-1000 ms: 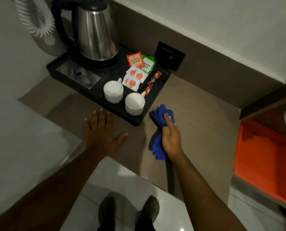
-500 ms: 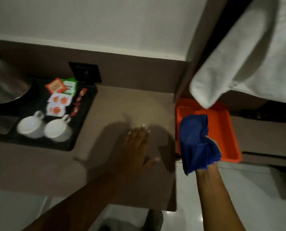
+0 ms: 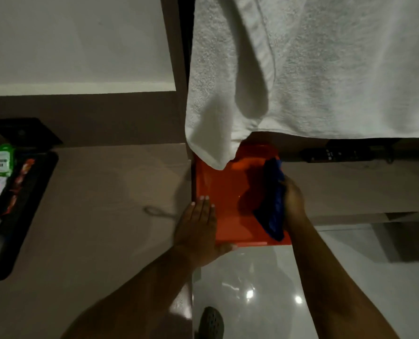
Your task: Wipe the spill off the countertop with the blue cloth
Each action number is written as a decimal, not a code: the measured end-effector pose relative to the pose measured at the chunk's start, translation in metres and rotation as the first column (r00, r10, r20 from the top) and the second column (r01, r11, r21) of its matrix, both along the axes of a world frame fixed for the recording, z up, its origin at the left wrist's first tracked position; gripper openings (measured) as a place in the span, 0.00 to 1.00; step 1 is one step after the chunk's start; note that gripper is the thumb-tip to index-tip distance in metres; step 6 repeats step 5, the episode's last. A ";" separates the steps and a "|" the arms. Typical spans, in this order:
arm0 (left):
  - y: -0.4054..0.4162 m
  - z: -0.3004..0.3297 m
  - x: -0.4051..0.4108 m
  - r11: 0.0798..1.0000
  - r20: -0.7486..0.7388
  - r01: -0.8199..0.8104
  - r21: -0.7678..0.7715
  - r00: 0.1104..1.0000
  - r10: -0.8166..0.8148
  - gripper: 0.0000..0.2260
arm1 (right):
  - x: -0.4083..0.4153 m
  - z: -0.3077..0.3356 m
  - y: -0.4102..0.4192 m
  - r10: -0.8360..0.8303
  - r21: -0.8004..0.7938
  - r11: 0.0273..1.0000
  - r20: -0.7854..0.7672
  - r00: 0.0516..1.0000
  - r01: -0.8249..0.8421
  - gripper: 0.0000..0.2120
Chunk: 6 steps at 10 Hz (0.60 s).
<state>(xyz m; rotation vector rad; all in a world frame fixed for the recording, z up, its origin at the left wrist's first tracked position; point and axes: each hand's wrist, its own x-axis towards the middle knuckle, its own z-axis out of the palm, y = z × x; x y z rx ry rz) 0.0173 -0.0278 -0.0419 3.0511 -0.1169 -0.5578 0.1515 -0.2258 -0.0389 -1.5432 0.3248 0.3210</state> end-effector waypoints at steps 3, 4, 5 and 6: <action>0.009 -0.002 0.000 0.998 0.046 0.005 -0.062 0.999 -0.002 0.52 | -0.010 -0.058 0.042 0.671 -0.911 0.176 -0.166 0.723 -0.372 0.38; 0.029 0.014 -0.009 0.992 0.115 -0.043 -0.122 0.992 0.057 0.49 | -0.023 -0.031 0.041 0.618 -0.907 0.231 -0.141 0.774 -0.351 0.39; 0.070 0.036 -0.034 0.987 0.220 -0.104 -0.119 0.967 0.128 0.47 | -0.056 -0.004 0.058 0.623 -0.931 0.253 -0.051 0.781 -0.262 0.40; 0.070 0.036 -0.034 0.987 0.220 -0.104 -0.119 0.967 0.128 0.47 | -0.056 -0.004 0.058 0.623 -0.931 0.253 -0.051 0.781 -0.262 0.40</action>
